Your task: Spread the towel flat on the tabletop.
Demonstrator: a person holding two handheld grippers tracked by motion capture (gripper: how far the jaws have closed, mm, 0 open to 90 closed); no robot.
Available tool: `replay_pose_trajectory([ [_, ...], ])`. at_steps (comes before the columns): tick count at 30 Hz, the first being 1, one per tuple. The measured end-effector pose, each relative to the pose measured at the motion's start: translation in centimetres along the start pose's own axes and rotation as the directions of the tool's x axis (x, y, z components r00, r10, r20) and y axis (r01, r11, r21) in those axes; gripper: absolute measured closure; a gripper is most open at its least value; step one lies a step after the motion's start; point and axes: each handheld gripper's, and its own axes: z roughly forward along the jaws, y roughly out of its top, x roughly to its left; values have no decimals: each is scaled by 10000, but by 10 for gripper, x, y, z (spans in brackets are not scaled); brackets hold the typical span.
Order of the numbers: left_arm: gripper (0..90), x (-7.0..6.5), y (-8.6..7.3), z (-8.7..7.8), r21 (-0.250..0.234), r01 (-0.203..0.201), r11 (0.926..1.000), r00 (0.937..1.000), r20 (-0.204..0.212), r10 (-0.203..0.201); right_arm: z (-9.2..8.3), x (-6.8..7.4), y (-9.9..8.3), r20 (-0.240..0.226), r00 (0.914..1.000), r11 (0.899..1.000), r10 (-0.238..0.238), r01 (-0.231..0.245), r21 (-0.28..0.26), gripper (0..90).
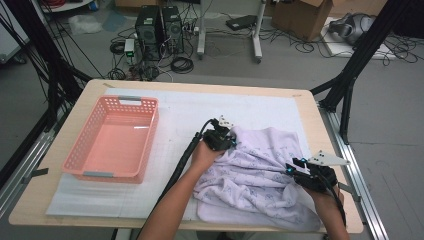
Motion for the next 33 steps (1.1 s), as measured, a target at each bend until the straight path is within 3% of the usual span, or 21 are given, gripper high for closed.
replay_pose_trajectory([
  [2, 827, 3, 0, -2, 49, 210, 9998, 9997, -118, -209, 0, 0, 0, 7, 10000, 10000, 35, -35, -32, 615],
  [4, 829, 10, -1, -7, -25, 490, 9988, 9973, -556, -490, -1, -1, -1, 17, 10000, 10000, 14, -14, -46, 615],
  [6, 829, 20, -2, -16, -55, 871, 9962, 9886, -1232, -871, -1, -1, -1, 12, 10000, 10000, 56, -56, -27, 616],
  [7, 828, 27, -2, -21, -43, 1050, 9945, 9793, -1736, -1042, -1, -1, -1, 20, 10000, 10000, 44, -44, -46, 615],
  [8, 828, 33, -1, -28, -78, 1092, 9940, 9671, -2302, -1081, -1, -1, -1, 34, 10000, 10000, 31, -31, -77, 615],
  [11, 817, 51, -1, -47, -457, 1255, 9910, 9088, -3953, -1333, 0, -2, -1, 53, 9999, 9999, 134, -133, -76, 615],
  [13, 740, 62, -4, -59, -831, 1750, 9811, 8669, -4595, -1935, 2, -2, 1, 90, 9998, 9998, 187, -187, -81, 615],
  [14, 647, 67, -6, -63, -1134, 2098, 9711, 8576, -4556, -2385, 4, -3, 2, 124, 9997, 9997, 205, -203, -135, 614],
  [15, 580, 71, -7, -67, -1367, 2328, 9629, 8618, -4298, -2694, 6, -4, 4, 124, 9996, 9996, 236, -235, -128, 613],
  [16, 548, 72, -10, -70, -1474, 2418, 9591, 8679, -4092, -2817, 9, -5, 6, 102, 9996, 9996, 249, -248, -125, 613],
  [20, 497, 72, -23, -79, -1828, 2575, 9488, 8966, -3209, -3051, 27, -14, 17, 7, 9995, 9995, 303, -303, -42, 571],
  [22, 479, 72, -30, -82, -1891, 2549, 9483, 9122, -2782, -3007, 39, -21, 23, 27, 9984, 9984, 561, -561, -15, 547],
  [25, 456, 70, -38, -86, -2041, 2533, 9456, 9234, -2402, -2992, 53, -33, 31, 125, 9948, 9947, 1013, -1015, 168, 531],
  [26, 455, 70, -39, -86, -2058, 2555, 9446, 9265, -2269, -3001, 57, -37, 33, 385, 9927, 9931, 1139, -1149, 249, 532],
  [27, 446, 68, -40, -87, -1983, 2455, 9489, 9304, -2266, -2881, 61, -41, 35, 668, 9888, 9905, 1333, -1351, 239, 532],
  [30, 445, 64, -44, -87, -1837, 2220, 9576, 9419, -2136, -2593, 76, -53, 42, 866, 9764, 9781, 1979, -2025, 486, 521],
  [33, 444, 62, -47, -86, -1871, 2259, 9560, 9445, -1983, -2620, 93, -59, 49, 893, 9761, 9741, 1983, -2064, 920, 517],
])
